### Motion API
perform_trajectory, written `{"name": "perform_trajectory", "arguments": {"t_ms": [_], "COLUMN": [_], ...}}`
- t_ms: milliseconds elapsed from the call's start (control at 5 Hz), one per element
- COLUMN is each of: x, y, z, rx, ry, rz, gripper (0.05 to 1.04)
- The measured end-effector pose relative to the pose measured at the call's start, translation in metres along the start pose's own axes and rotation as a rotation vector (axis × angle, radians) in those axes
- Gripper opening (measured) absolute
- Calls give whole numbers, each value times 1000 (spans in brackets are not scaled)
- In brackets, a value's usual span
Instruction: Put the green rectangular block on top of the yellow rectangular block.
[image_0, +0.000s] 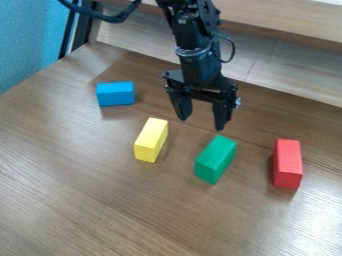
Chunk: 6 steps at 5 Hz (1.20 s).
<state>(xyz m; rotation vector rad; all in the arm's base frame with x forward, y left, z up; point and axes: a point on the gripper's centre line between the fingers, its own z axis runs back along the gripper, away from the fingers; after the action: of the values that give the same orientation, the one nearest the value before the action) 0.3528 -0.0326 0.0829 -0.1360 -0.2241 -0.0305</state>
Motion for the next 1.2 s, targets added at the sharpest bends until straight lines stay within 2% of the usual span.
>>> {"name": "perform_trajectory", "arguments": {"t_ms": [800, 1000, 1200], "x": [-27, -31, -32], "y": [-20, -23, -24], "z": [-32, -42, -45], "rx": [-11, -10, 1], "ry": [91, 117, 111], "rz": [-42, -44, -36], "gripper": [1001, 972, 834]}}
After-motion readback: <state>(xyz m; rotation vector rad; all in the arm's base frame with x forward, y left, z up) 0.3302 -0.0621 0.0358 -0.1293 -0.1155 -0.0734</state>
